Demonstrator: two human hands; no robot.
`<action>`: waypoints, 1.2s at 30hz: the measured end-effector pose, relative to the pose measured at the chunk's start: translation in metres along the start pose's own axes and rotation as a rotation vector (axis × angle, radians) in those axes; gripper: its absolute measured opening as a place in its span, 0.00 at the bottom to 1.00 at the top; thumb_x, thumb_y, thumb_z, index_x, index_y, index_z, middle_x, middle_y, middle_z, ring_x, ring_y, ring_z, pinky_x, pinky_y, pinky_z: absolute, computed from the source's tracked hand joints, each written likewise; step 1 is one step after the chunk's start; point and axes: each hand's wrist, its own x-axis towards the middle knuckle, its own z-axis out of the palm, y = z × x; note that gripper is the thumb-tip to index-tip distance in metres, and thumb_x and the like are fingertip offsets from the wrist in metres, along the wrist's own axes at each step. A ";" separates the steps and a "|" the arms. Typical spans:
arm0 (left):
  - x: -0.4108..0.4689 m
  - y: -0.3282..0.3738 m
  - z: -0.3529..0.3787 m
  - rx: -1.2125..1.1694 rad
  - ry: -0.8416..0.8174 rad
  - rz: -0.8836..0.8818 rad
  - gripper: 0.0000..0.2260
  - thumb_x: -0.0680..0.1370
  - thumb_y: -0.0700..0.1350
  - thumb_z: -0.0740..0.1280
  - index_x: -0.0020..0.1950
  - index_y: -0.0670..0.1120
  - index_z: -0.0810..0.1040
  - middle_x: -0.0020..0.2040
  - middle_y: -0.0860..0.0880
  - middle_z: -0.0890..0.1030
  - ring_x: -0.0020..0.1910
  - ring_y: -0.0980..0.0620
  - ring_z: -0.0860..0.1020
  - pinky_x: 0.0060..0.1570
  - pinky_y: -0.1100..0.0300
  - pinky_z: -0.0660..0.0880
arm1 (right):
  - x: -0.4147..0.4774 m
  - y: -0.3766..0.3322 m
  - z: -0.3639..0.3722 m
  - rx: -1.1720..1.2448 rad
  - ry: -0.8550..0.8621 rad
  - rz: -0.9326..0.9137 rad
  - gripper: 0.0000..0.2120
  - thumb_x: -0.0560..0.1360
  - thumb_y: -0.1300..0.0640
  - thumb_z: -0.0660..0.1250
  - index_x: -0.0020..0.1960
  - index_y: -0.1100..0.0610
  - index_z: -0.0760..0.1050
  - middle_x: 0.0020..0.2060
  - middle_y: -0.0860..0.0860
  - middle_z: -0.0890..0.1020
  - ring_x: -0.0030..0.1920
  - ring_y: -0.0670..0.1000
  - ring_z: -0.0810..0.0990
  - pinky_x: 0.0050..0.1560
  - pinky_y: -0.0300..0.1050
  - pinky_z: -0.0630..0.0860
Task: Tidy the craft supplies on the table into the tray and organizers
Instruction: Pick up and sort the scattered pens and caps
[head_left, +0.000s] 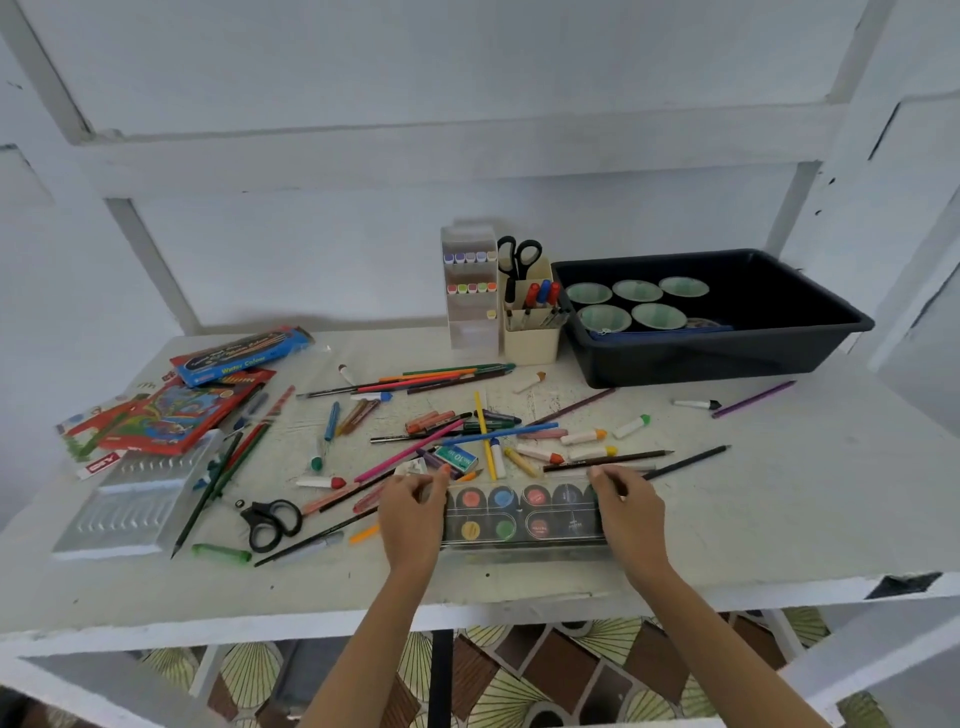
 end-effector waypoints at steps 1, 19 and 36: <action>0.000 0.000 -0.001 0.006 -0.004 0.013 0.11 0.77 0.50 0.67 0.39 0.44 0.81 0.40 0.45 0.78 0.41 0.48 0.74 0.36 0.63 0.63 | -0.001 0.001 0.000 -0.010 -0.008 -0.023 0.09 0.78 0.54 0.62 0.53 0.56 0.77 0.45 0.48 0.78 0.49 0.48 0.75 0.50 0.43 0.72; -0.038 0.001 -0.003 -0.335 0.130 -0.122 0.09 0.77 0.46 0.67 0.56 0.45 0.79 0.47 0.49 0.80 0.45 0.54 0.77 0.40 0.70 0.73 | -0.005 0.012 -0.010 0.178 -0.027 0.001 0.07 0.78 0.56 0.64 0.52 0.53 0.79 0.45 0.49 0.82 0.46 0.49 0.79 0.43 0.40 0.75; -0.036 0.060 0.026 -0.635 0.012 -0.137 0.09 0.77 0.38 0.65 0.56 0.45 0.79 0.47 0.49 0.81 0.39 0.59 0.79 0.33 0.72 0.75 | -0.001 -0.001 -0.040 0.512 0.286 0.099 0.10 0.79 0.62 0.59 0.52 0.56 0.80 0.46 0.52 0.81 0.44 0.49 0.80 0.33 0.40 0.79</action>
